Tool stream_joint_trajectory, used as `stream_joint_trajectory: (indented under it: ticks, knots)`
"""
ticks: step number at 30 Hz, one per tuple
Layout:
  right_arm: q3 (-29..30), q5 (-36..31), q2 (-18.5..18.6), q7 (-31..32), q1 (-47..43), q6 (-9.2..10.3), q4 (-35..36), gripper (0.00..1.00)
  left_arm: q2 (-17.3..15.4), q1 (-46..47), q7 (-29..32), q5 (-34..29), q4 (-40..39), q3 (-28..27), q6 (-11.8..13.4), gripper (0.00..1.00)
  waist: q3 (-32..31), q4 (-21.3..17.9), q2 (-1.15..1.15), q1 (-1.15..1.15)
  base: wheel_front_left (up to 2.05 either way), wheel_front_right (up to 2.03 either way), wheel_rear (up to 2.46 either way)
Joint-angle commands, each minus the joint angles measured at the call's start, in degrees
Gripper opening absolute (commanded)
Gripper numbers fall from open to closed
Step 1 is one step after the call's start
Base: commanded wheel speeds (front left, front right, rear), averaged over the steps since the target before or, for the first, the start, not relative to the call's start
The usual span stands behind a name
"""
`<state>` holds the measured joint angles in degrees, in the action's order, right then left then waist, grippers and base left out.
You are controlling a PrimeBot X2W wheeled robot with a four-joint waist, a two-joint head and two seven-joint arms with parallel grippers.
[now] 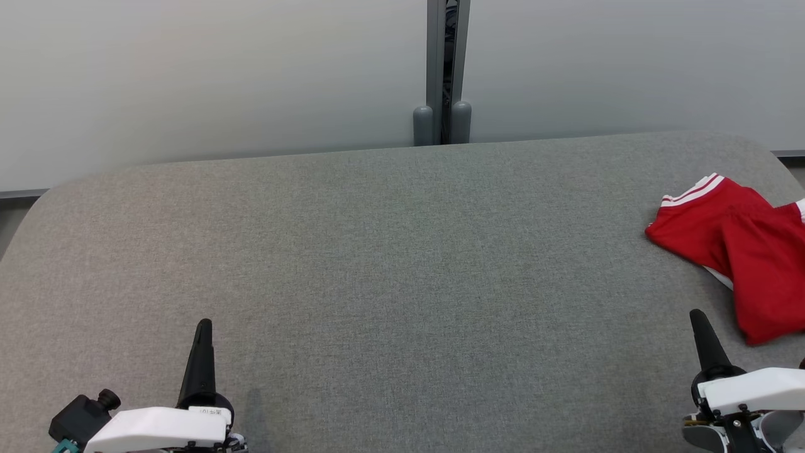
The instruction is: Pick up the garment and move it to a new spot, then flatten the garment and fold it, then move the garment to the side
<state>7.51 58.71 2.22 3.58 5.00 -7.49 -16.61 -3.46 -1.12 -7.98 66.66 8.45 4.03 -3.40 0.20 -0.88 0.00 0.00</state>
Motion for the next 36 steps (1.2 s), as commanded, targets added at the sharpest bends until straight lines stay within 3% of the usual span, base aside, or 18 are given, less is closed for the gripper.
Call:
stream_joint_trajectory:
  ticks: [1,36]
  knots:
    - [0.5,1.7,0.6,0.6,1.3,-0.01,0.8,0.0,-0.5,1.5,0.3,1.3,-0.4,-0.4,-0.4,0.0,0.0,0.0,0.0,0.0,0.0,0.0,0.0]
    - [3.9,21.1,0.8,7.4,2.7,-0.01,0.7,0.0,-0.8,3.3,3.3,18.2,0.0,-1.7,-2.1,0.0,-0.1,0.5,0.0,0.0,0.0,0.0,0.0]
